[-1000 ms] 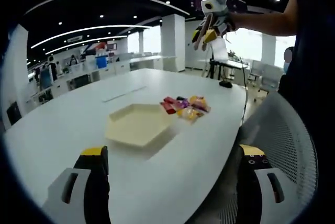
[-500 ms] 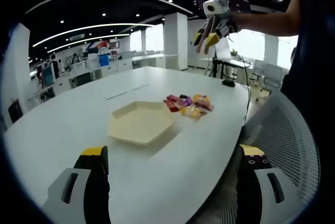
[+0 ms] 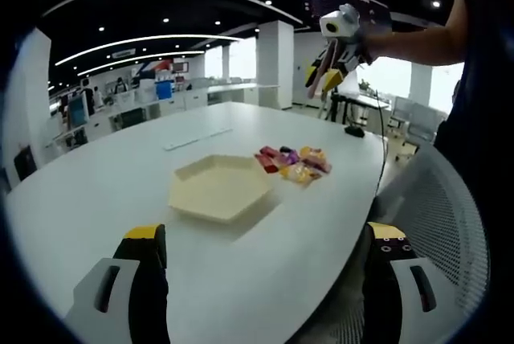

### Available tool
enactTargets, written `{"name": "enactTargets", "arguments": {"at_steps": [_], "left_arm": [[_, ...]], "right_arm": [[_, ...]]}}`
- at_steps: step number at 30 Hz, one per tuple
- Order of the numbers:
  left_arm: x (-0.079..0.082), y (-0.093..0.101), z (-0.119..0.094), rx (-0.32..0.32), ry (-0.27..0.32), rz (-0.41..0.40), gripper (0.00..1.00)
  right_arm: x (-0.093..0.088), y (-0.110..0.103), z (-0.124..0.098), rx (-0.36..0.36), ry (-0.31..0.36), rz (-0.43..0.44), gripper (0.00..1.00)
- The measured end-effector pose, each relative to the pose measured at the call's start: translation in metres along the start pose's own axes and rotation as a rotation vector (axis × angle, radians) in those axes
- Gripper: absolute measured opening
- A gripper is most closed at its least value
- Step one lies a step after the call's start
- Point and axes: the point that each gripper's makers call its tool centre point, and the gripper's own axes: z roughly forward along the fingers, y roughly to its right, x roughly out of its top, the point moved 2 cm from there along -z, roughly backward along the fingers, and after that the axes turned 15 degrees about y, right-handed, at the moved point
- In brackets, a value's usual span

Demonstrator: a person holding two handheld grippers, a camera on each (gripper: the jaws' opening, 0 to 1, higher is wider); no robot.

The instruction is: Place the target food into the container with the food tongs after gripping and lifting it, then release it inside without dropping or visibly crushing the food.

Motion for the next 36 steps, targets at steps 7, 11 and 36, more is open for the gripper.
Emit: {"name": "enactTargets", "arguments": {"at_steps": [7, 11, 36], "left_arm": [[0.001, -0.001, -0.001, 0.005, 0.003, -0.003, 0.99], [0.001, -0.003, -0.001, 0.01, 0.005, -0.009, 0.99], [0.003, -0.007, -0.002, 0.031, 0.019, -0.041, 0.97]], "right_arm": [[-0.01, 0.0, 0.004, -0.01, -0.006, 0.009, 0.25], [-0.018, 0.001, 0.006, -0.021, -0.009, 0.02, 0.25], [-0.067, -0.008, 0.034, -0.019, 0.003, 0.019, 0.25]]}}
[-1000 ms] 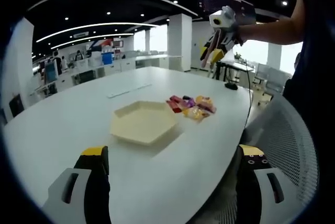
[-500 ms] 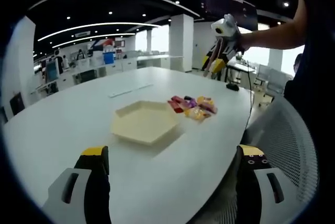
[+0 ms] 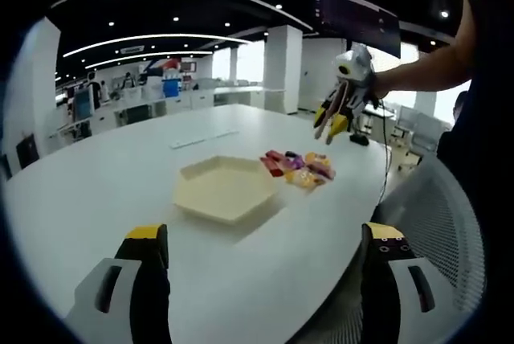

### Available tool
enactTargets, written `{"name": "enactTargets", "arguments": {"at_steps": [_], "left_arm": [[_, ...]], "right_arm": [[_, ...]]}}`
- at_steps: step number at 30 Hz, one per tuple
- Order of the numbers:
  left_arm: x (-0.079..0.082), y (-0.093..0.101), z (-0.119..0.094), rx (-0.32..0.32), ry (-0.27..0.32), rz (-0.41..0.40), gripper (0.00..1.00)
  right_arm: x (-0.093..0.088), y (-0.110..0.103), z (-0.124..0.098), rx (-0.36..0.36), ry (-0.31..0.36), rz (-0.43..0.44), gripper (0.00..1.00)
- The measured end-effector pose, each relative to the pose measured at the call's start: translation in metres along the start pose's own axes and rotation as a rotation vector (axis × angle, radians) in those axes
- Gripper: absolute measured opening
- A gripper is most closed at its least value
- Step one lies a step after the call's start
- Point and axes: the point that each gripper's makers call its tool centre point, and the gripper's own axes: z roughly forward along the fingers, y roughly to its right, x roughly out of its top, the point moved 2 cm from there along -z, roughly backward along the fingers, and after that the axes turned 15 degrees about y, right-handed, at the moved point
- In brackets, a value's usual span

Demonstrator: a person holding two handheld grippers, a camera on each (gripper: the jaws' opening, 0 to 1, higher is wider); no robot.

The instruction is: Place the target food into the container with the food tongs after gripping and lifting it, then release it inside without dropping or visibly crushing the food.

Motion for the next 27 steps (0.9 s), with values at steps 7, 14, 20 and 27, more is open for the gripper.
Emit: {"name": "enactTargets", "arguments": {"at_steps": [7, 14, 20, 27], "left_arm": [[-0.001, 0.001, 0.0, -0.003, -0.008, -0.003, 0.97], [-0.003, 0.001, 0.0, -0.005, -0.013, -0.005, 0.97], [-0.004, 0.004, 0.001, -0.019, -0.021, -0.002, 0.96], [-0.005, 0.004, 0.001, -0.02, -0.026, -0.007, 0.95]], "right_arm": [[-0.011, -0.003, 0.007, 0.017, 0.002, 0.006, 0.25], [-0.028, -0.005, 0.012, 0.026, -0.032, 0.023, 0.25], [-0.044, -0.007, 0.018, 0.04, -0.079, 0.017, 0.25], [-0.059, -0.002, 0.028, 0.034, -0.11, 0.02, 0.25]]}}
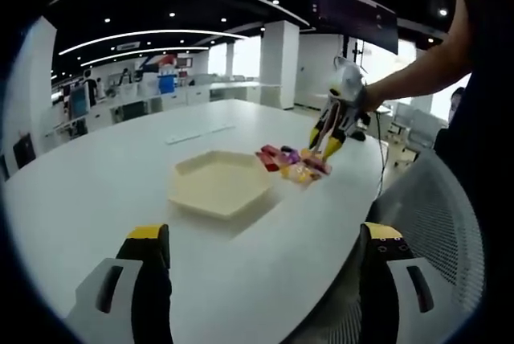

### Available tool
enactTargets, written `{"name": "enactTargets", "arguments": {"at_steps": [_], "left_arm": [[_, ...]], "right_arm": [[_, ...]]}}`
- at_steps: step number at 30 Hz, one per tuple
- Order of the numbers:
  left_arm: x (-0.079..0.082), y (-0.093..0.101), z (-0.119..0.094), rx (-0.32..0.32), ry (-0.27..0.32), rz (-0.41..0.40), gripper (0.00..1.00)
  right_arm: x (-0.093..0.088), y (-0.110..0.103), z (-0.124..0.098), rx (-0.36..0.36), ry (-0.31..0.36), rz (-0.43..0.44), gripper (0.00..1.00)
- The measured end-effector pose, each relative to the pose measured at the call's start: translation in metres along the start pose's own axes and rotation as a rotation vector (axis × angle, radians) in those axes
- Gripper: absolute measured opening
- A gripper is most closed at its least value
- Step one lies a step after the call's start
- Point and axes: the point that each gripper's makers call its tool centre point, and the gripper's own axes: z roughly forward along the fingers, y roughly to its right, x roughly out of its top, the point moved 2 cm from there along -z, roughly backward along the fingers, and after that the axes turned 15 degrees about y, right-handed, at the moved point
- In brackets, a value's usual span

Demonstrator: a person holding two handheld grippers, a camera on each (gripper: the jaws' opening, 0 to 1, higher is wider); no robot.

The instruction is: Place the target food into the container with the food tongs after gripping and lifting it, then release it inside without dropping or visibly crushing the food.

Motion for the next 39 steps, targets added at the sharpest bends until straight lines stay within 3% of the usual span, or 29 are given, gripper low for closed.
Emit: {"name": "enactTargets", "arguments": {"at_steps": [16, 23, 24, 32, 37, 39], "left_arm": [[-0.002, 0.0, 0.001, -0.004, -0.007, -0.008, 0.94], [-0.002, 0.0, 0.001, 0.0, -0.008, -0.014, 0.93], [-0.002, 0.0, 0.001, 0.001, -0.008, -0.012, 0.93], [-0.001, -0.001, 0.0, 0.007, -0.004, -0.006, 0.92], [0.0, -0.002, 0.0, 0.012, -0.003, 0.0, 0.91], [0.0, -0.002, 0.0, 0.013, 0.002, -0.003, 0.92]], "right_arm": [[-0.024, 0.005, 0.014, -0.019, -0.048, 0.01, 0.26], [-0.034, 0.005, 0.02, -0.025, -0.104, -0.043, 0.23], [-0.031, 0.004, 0.022, -0.021, -0.082, 0.0, 0.22], [-0.032, 0.007, 0.021, -0.038, -0.108, 0.059, 0.17], [-0.032, 0.007, 0.022, -0.034, -0.121, 0.051, 0.17], [-0.031, 0.004, 0.022, -0.029, -0.115, 0.107, 0.17]]}}
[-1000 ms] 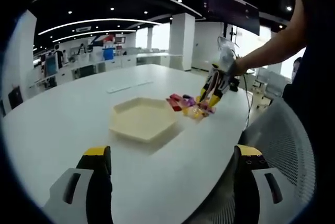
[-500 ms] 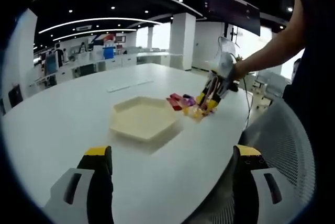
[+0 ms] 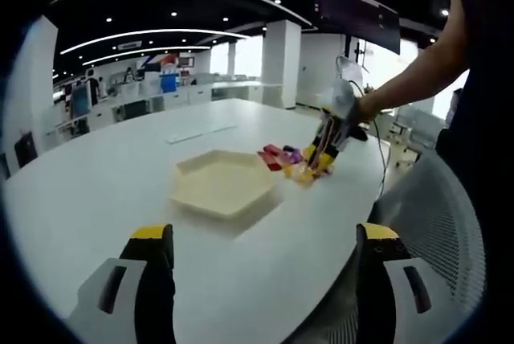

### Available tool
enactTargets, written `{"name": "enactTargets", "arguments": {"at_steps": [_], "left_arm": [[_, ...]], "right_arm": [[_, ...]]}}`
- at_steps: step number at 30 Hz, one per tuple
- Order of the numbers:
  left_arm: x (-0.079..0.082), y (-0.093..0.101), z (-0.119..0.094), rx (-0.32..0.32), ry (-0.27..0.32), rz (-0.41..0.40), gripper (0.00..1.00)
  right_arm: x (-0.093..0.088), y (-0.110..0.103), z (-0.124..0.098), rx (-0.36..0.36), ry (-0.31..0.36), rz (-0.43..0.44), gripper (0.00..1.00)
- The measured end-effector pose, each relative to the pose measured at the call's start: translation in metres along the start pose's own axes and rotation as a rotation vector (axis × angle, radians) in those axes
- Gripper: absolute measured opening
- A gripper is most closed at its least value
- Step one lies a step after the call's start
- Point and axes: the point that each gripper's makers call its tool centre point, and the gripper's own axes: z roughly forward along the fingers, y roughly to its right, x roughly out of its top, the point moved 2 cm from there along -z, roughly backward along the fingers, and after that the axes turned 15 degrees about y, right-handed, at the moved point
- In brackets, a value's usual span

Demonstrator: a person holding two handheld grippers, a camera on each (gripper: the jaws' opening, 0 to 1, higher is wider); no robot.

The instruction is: Place the target food into the container with the food tongs after gripping and lifting it, then release it inside without dropping or visibly crushing the food.

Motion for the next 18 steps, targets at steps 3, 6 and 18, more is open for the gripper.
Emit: {"name": "enactTargets", "arguments": {"at_steps": [3, 6, 18], "left_arm": [[0.003, 0.0, 0.0, 0.002, 0.016, -0.011, 0.92], [0.002, 0.0, 0.001, 0.001, 0.014, -0.009, 0.94], [0.0, 0.0, 0.001, -0.001, 0.004, 0.001, 0.94]], "right_arm": [[0.0, 0.0, -0.002, -0.005, 0.005, -0.024, 0.16], [-0.001, 0.001, -0.004, -0.01, -0.001, -0.023, 0.17], [0.006, 0.007, -0.017, -0.014, 0.008, 0.019, 0.18]]}}
